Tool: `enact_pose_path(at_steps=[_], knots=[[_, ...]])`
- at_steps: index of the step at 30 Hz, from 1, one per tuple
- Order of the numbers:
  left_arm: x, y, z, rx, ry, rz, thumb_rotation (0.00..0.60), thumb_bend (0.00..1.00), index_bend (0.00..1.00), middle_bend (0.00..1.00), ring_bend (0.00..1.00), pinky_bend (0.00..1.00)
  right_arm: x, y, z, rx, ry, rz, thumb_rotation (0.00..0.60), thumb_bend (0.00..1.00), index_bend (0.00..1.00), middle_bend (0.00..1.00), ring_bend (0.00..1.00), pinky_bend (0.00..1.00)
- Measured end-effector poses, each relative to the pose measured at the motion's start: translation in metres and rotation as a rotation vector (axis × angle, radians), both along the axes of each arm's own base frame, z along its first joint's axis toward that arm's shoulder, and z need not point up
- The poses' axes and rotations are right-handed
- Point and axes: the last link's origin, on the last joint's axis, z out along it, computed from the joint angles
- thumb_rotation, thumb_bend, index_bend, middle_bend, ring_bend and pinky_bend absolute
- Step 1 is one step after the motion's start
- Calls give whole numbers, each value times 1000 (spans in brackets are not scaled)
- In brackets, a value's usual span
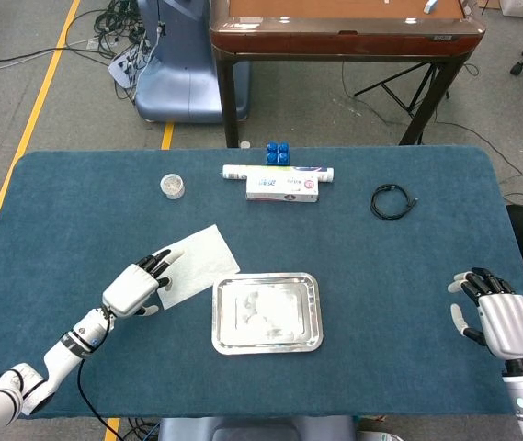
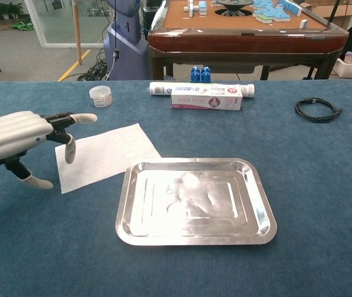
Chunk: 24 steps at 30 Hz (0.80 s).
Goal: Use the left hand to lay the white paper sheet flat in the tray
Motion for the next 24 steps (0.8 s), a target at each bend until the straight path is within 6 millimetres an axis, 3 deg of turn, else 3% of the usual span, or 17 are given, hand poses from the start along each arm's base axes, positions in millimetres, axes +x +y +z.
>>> enact_pose_path(at_steps=[24], knots=[[-15,11,-2,25,50,78,600,69,495,0,0,202,0,-1,0,1,2,-3,600,451,414,334,193,289]])
